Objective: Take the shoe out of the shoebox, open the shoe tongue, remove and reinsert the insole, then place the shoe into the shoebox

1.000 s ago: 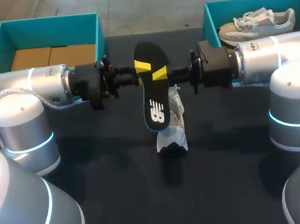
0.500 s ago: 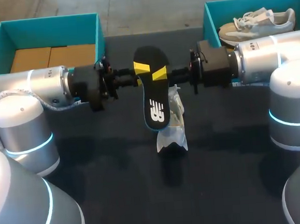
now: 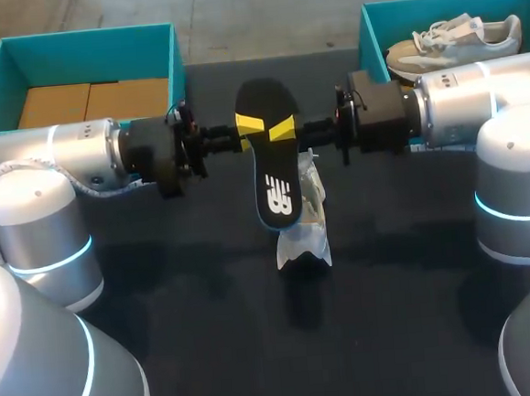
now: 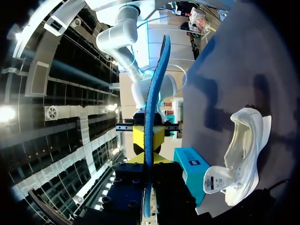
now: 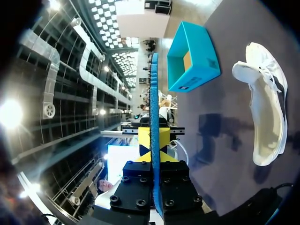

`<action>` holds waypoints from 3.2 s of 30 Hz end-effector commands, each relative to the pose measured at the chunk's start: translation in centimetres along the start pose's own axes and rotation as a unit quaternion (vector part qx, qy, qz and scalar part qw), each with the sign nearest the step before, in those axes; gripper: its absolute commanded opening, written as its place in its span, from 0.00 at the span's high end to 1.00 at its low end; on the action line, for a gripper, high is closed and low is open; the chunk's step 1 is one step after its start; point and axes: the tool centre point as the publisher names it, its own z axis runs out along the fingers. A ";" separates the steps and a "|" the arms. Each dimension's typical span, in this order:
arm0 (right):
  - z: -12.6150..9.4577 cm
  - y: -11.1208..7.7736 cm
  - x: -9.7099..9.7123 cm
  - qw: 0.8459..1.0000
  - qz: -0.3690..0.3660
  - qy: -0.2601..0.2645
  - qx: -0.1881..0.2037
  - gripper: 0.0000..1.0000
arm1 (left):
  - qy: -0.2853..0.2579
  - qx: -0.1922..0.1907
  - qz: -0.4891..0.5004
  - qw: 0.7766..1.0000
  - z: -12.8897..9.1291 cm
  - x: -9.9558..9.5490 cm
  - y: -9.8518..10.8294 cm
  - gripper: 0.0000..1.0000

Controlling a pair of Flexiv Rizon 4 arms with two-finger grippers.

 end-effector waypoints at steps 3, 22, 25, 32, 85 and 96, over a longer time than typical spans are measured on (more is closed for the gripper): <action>0.1 0.1 -0.2 1.000 0.002 0.001 -0.009 0.00 | 0.003 0.006 -0.014 1.000 0.3 0.4 -0.1 1.00; -4.5 0.6 -1.8 0.998 0.017 -0.036 -0.047 0.00 | 0.003 0.044 -0.110 0.993 -1.3 0.9 -0.7 1.00; -4.8 0.7 -2.1 0.998 0.021 -0.040 -0.043 0.00 | 0.006 0.056 -0.132 0.990 -1.5 0.9 -1.1 1.00; -5.6 0.9 -2.6 0.998 0.026 -0.049 -0.039 0.00 | 0.007 0.061 -0.176 0.982 -1.9 1.1 -1.8 1.00; -6.5 0.7 -3.0 0.997 0.025 -0.064 -0.040 0.00 | 0.005 0.053 -0.208 0.977 -2.1 1.4 -2.3 1.00; -6.5 0.7 -3.0 0.997 0.025 -0.064 -0.040 0.00 | 0.005 0.053 -0.208 0.977 -2.1 1.4 -2.3 1.00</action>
